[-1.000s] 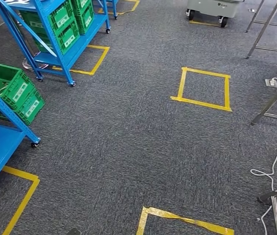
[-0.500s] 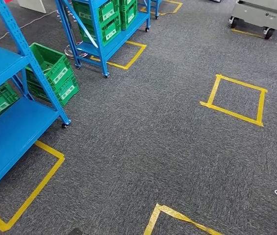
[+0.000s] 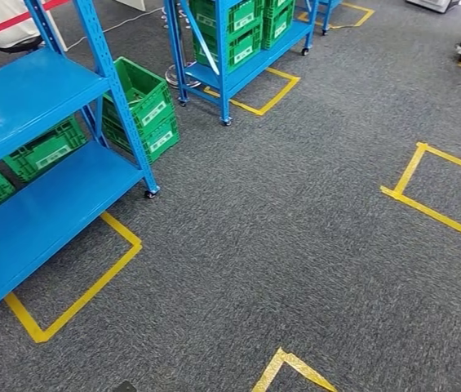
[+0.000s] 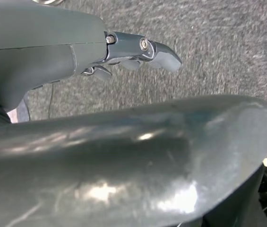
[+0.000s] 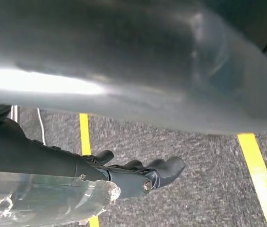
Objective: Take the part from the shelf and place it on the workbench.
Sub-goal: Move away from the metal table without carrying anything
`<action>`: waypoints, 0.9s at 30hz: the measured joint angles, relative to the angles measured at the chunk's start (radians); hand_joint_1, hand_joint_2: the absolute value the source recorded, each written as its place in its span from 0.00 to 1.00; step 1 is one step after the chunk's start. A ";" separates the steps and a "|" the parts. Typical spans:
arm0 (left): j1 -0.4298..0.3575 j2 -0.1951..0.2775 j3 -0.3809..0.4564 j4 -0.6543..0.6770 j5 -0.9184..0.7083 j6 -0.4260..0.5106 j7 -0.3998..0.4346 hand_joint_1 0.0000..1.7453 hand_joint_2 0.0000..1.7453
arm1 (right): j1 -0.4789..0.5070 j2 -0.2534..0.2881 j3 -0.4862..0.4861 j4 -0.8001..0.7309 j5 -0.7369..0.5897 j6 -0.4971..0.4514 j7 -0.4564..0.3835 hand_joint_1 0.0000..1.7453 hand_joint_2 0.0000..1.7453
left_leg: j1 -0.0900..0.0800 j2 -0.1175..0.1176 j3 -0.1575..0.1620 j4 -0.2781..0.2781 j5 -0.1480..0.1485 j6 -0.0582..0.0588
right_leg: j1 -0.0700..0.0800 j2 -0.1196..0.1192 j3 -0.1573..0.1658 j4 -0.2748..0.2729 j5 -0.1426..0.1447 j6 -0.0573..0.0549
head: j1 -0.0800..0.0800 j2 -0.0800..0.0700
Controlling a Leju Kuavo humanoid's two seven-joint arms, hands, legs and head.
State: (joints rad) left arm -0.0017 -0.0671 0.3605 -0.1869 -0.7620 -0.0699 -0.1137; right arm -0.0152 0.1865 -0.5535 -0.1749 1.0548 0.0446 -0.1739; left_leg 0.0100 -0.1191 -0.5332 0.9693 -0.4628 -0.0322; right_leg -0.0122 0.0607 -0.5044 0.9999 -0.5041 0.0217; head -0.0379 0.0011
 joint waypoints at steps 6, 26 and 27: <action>0.001 -0.002 0.000 0.000 0.002 0.004 -0.013 0.00 0.00 | 0.009 0.000 -0.002 0.000 -0.001 -0.001 -0.002 0.00 0.00 | -0.002 0.104 -0.197 0.293 -0.050 -0.011 | 0.012 -0.085 0.082 -0.034 -0.035 -0.023 | -0.010 0.000; -0.001 0.013 0.006 0.003 -0.027 0.027 0.002 0.00 0.25 | -0.001 0.003 -0.010 0.003 0.000 -0.009 -0.018 0.00 0.00 | 0.003 0.016 -0.124 0.075 0.059 0.039 | -0.005 -0.018 -0.021 0.139 -0.074 0.053 | 0.012 0.000; -0.003 0.014 0.006 0.003 -0.029 0.026 0.002 0.00 0.50 | -0.002 0.003 -0.012 0.003 0.001 -0.009 -0.018 0.00 0.00 | 0.006 0.002 -0.127 0.075 0.062 0.029 | -0.008 0.006 -0.013 0.097 -0.053 0.051 | 0.012 0.000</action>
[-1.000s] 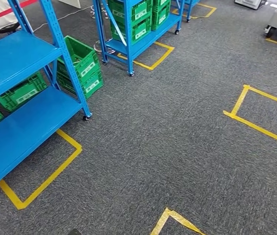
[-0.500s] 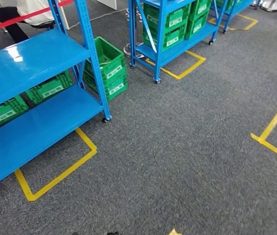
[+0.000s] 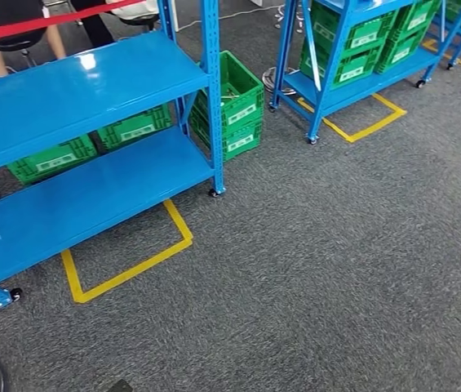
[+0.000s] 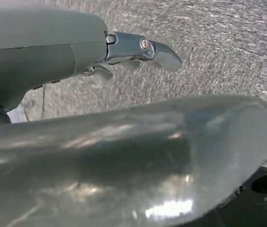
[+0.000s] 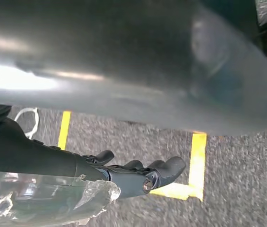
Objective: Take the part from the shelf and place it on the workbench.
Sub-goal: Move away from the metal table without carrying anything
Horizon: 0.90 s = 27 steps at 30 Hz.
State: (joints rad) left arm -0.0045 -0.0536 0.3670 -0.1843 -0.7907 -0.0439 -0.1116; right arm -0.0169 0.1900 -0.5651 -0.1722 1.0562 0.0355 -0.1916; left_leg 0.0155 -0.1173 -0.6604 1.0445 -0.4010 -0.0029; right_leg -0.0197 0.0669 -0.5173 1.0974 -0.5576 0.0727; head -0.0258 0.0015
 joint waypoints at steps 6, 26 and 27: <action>0.008 -0.001 0.000 0.000 -0.006 -0.014 0.000 0.00 1.00 | -0.003 0.001 -0.003 0.000 0.007 -0.003 0.001 0.00 0.00 | 0.003 0.023 -0.030 0.015 -0.013 -0.043 | -0.001 -0.024 0.001 -0.049 0.015 -0.062 | -0.006 0.000; 0.008 -0.007 0.017 0.000 -0.002 0.011 -0.032 0.00 0.00 | 0.010 0.001 -0.019 0.000 -0.020 -0.010 -0.018 0.00 0.00 | 0.002 0.070 0.129 -0.013 -0.113 0.013 | 0.002 -0.071 -0.148 0.221 -0.137 -0.005 | 0.001 0.000; 0.012 -0.008 0.019 0.000 -0.002 0.013 -0.037 0.00 0.00 | 0.013 0.001 -0.021 0.000 -0.021 -0.010 -0.018 0.00 0.00 | 0.004 0.050 0.146 -0.014 -0.126 0.011 | 0.002 -0.069 -0.171 0.202 -0.146 -0.005 | 0.002 0.000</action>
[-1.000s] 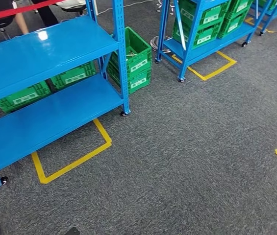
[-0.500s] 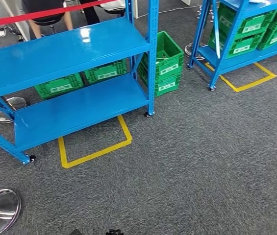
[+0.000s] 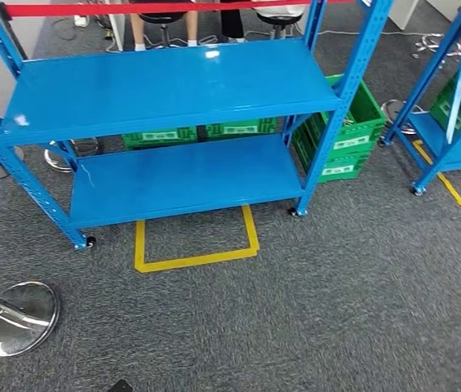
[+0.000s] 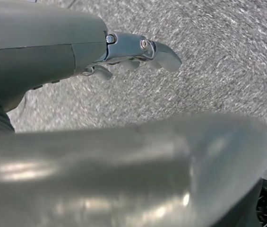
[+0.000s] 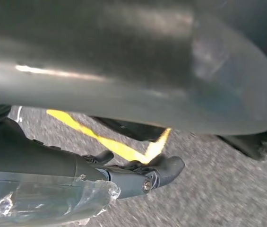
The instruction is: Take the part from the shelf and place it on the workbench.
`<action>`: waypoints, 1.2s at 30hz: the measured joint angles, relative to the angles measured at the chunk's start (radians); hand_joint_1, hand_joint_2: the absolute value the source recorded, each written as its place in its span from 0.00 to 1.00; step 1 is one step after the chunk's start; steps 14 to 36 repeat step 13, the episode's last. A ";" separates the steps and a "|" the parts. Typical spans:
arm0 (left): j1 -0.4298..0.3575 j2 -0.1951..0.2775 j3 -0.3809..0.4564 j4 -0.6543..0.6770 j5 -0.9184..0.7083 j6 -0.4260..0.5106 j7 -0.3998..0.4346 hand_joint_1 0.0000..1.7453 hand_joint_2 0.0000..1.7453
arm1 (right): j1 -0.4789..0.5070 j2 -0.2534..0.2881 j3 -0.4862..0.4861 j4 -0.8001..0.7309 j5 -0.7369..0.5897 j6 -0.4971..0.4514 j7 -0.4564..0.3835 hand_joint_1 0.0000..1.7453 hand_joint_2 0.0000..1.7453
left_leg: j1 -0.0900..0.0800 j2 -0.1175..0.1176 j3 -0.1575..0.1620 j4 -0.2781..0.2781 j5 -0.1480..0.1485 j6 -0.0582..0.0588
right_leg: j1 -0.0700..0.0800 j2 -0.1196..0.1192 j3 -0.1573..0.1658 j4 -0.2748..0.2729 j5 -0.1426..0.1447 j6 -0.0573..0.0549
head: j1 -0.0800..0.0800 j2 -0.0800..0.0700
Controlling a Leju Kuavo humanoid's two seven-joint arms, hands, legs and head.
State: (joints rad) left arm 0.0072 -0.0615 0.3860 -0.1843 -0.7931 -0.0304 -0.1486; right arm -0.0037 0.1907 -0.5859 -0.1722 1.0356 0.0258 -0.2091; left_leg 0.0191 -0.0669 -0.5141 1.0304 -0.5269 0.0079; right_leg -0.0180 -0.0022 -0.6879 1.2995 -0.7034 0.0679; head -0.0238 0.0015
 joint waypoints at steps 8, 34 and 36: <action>0.010 -0.001 0.011 0.002 -0.005 0.007 -0.024 0.00 0.00 | 0.003 0.000 -0.013 0.003 -0.001 0.000 0.000 0.00 0.00 | 0.009 -0.059 0.068 0.004 -0.044 -0.050 | 0.006 0.042 0.010 -0.218 0.279 -0.043 | 0.008 0.000; -0.005 -0.004 0.014 0.002 -0.010 0.005 -0.027 0.00 0.00 | 0.006 0.000 -0.014 0.002 0.001 -0.001 -0.002 0.00 0.00 | -0.002 0.053 -0.087 0.213 -0.082 -0.063 | 0.008 -0.007 0.098 -0.273 0.248 -0.065 | -0.003 0.000; -0.005 -0.004 0.014 0.002 -0.010 0.005 -0.027 0.00 0.00 | 0.006 0.000 -0.014 0.002 0.001 -0.001 -0.002 0.00 0.00 | -0.002 0.053 -0.087 0.213 -0.082 -0.063 | 0.008 -0.007 0.098 -0.273 0.248 -0.065 | -0.003 0.000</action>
